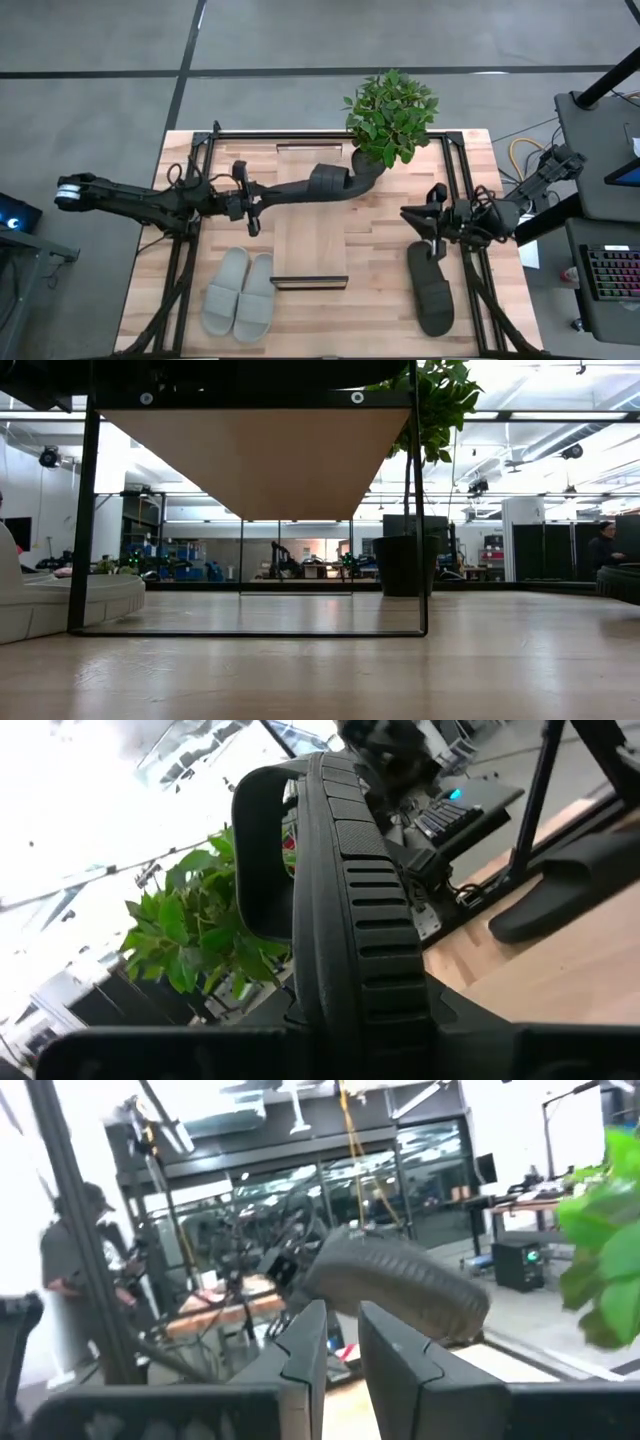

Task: Pick and place slides into the shelf
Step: Put the left black slipper on the shelf

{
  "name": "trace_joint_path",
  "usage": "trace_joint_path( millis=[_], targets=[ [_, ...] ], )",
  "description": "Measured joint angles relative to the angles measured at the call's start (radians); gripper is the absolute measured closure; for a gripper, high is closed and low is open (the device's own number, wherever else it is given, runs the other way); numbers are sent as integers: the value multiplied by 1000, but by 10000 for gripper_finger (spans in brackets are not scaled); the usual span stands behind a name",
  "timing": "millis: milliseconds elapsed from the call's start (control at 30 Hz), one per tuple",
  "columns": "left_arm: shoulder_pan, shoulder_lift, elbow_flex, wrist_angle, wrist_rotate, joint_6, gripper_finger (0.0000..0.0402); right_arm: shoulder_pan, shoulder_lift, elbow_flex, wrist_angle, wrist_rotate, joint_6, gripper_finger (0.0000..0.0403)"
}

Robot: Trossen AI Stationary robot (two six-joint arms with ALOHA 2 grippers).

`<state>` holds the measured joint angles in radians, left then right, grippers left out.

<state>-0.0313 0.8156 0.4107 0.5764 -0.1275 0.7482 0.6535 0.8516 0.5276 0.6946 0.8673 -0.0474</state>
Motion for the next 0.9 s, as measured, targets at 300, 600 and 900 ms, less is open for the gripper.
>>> trace_joint_path(
  millis=[300,600,900],
  targets=[
    [-37,-8,0,-88,188,115,357,0,2,41,-19,-9,-169,307],
    [-77,24,3,-127,53,273,357,1,3,41,-239,-9,-374,209],
    [-90,20,12,-104,-16,360,357,-2,1,41,-153,35,-305,200]
  ],
)
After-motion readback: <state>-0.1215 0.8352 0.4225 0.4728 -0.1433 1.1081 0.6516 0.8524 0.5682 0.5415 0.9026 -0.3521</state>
